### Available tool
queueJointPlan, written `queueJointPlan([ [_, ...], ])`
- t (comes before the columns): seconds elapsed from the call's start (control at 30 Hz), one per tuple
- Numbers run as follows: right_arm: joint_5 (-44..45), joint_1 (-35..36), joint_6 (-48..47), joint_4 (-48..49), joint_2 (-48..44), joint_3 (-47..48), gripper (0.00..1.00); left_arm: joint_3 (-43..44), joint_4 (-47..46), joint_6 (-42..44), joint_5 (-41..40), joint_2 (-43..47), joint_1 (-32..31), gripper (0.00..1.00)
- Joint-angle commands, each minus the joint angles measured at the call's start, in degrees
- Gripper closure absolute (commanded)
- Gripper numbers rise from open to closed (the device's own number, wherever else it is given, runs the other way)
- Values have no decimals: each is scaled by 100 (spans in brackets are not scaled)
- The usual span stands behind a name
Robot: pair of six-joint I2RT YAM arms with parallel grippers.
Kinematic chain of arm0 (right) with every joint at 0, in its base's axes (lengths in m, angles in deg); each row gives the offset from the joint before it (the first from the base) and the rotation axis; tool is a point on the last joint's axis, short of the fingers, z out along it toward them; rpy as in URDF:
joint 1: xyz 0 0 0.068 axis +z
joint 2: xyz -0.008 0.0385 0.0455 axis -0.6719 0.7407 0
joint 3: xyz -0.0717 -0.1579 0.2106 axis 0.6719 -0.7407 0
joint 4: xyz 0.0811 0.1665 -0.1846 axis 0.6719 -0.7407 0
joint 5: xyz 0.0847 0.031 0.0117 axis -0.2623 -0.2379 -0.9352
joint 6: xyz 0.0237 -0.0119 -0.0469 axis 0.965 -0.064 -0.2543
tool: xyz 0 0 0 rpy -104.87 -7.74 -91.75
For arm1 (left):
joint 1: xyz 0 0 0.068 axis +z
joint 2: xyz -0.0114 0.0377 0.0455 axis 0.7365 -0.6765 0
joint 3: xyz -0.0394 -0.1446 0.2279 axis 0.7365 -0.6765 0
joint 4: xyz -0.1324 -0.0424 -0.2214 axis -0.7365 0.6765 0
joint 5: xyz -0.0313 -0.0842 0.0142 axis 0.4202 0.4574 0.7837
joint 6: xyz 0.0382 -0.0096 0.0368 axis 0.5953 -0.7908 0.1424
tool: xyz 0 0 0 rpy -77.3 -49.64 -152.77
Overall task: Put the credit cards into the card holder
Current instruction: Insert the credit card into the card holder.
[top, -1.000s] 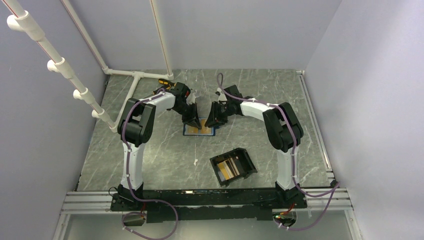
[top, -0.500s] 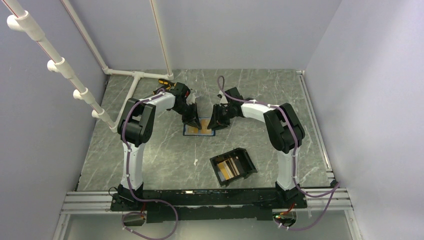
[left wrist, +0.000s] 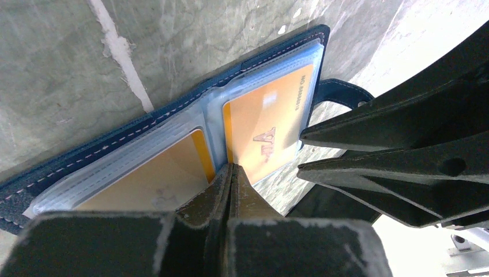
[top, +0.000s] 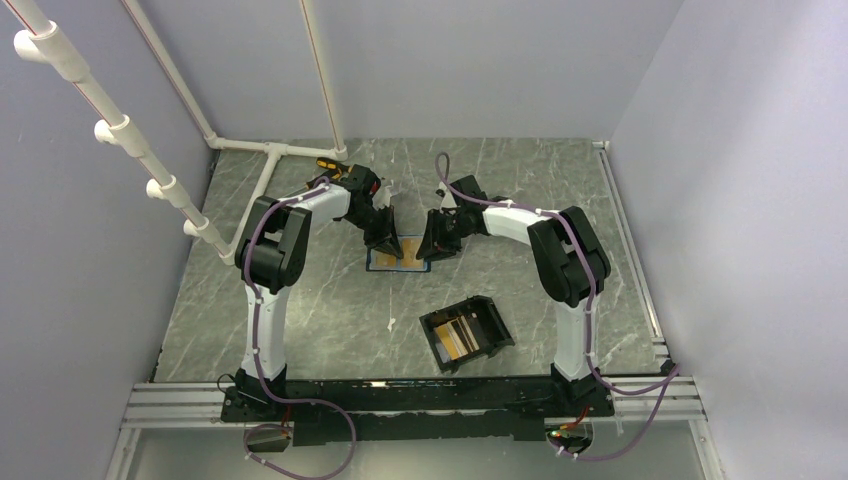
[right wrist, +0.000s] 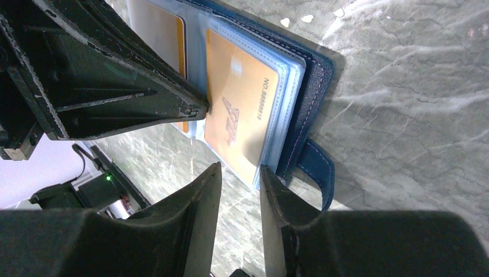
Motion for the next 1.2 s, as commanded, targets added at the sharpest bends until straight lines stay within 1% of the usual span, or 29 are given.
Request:
queueJointPlan([
  [0.0, -41, -22, -50, 98, -49, 21, 67, -86, 44, 85, -31, -105, -30, 98],
  [0.5, -503, -22, 230, 464, 235, 136, 66, -102, 9, 70, 31, -111, -30, 98],
  [0.77, 145, -50, 95, 21, 229, 128, 65, -102, 44, 98, 6, -85, -30, 98],
  [0.9, -171, -51, 137, 259, 248, 99, 62, -100, 12, 76, 59, -107, -30, 98],
  [1.03, -473, 40, 204, 337, 376, 299, 62, -99, -34, 44, 159, -115, -38, 98],
  [1.17, -835, 92, 495, 744, 110, 216, 62, -99, -51, 27, 228, -138, -37, 98],
])
